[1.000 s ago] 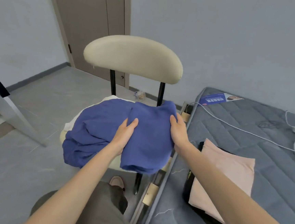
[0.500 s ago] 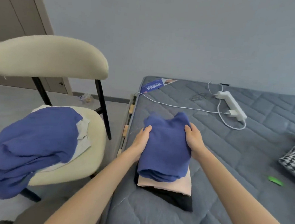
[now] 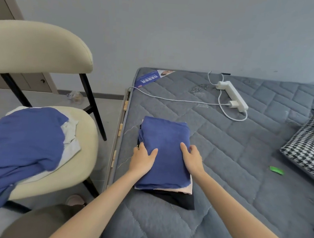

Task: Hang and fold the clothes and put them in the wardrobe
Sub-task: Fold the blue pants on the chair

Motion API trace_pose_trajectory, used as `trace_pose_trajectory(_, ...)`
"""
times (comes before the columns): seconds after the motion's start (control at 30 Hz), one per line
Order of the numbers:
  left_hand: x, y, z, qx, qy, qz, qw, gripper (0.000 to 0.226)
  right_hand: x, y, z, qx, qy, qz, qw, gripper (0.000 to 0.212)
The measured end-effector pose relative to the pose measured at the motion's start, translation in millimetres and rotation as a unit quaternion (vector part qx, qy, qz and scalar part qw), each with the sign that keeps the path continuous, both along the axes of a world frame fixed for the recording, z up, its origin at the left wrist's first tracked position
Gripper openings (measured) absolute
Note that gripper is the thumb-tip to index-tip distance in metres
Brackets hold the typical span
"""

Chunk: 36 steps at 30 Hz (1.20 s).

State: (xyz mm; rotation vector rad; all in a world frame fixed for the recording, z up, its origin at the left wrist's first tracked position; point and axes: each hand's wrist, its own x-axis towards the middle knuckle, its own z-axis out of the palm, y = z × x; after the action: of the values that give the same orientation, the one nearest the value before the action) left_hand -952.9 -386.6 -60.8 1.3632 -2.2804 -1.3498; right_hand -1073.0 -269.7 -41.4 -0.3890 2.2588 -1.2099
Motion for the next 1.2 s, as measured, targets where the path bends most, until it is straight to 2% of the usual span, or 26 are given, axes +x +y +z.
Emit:
trace_pose_trajectory(0.1,-4.9,-0.1,0.3,-0.015,0.059,-0.002,0.998,0.042,1.6,2.3,5.8,-0.025,0.049,-0.003,0.998,0.024)
trace_pose_trajectory(0.2,-4.9,1.7,3.0,0.076,0.135,0.006,0.988,0.036,0.7,6.3,6.2,-0.021,0.061,-0.025,0.998,0.021)
trace_pose_trajectory(0.23,-3.8,1.8,0.8,0.108,0.141,0.021,0.984,0.037,1.1,8.6,3.3,0.0,0.054,-0.028,0.998,0.021)
trace_pose_trajectory(0.3,0.1,3.2,-2.6,0.13,0.091,0.058,0.986,0.042,3.2,12.7,-6.4,0.07,0.049,-0.018,0.996,0.024)
trace_pose_trajectory(0.37,3.9,4.4,-2.6,0.085,-0.009,0.07,0.994,0.055,8.1,13.9,-11.5,0.126,0.102,-0.008,0.987,0.027)
trace_pose_trajectory(0.43,7.5,6.9,6.0,-0.009,-0.074,0.06,0.995,0.068,10.6,10.5,-13.6,0.127,0.231,0.002,0.965,0.032)
trace_pose_trajectory(0.5,8.5,7.5,12.6,-0.141,-0.077,0.034,0.986,0.071,10.8,3.5,-14.8,0.091,0.353,0.05,0.93,0.037)
trace_pose_trajectory(0.57,4.5,7.0,12.1,-0.255,-0.077,-0.034,0.963,0.066,9.3,-5.5,-16.5,0.049,0.403,0.111,0.907,0.038)
trace_pose_trajectory(0.63,-2.3,9.3,7.8,-0.305,-0.086,-0.104,0.943,0.059,8.8,-16.3,-17.5,0.034,0.4,0.151,0.904,0.04)
trace_pose_trajectory(0.7,-10.3,13.2,-1.8,-0.313,-0.094,-0.138,0.935,0.056,9.7,-27.8,-19.9,0.069,0.363,0.182,0.911,0.044)
trace_pose_trajectory(0.8,-19.2,12.7,-20.0,-0.289,-0.105,-0.131,0.942,0.055,10.2,-39.9,-33.4,0.158,0.303,0.199,0.918,0.05)
trace_pose_trajectory(0.87,-19.8,9.9,-30.6,-0.287,-0.103,-0.124,0.944,0.055,11.0,-41.0,-44.9,0.184,0.319,0.203,0.907,0.052)
trace_pose_trajectory(0.93,-17.8,8.1,-35.7,-0.271,-0.089,-0.126,0.95,0.055,10.6,-40.4,-52.9,0.191,0.339,0.206,0.898,0.052)
trace_pose_trajectory(1.2,-11.1,1.1,-31.6,-0.216,-0.075,-0.151,0.962,0.054,8.6,-41.6,-53.1,0.181,0.326,0.213,0.903,0.051)
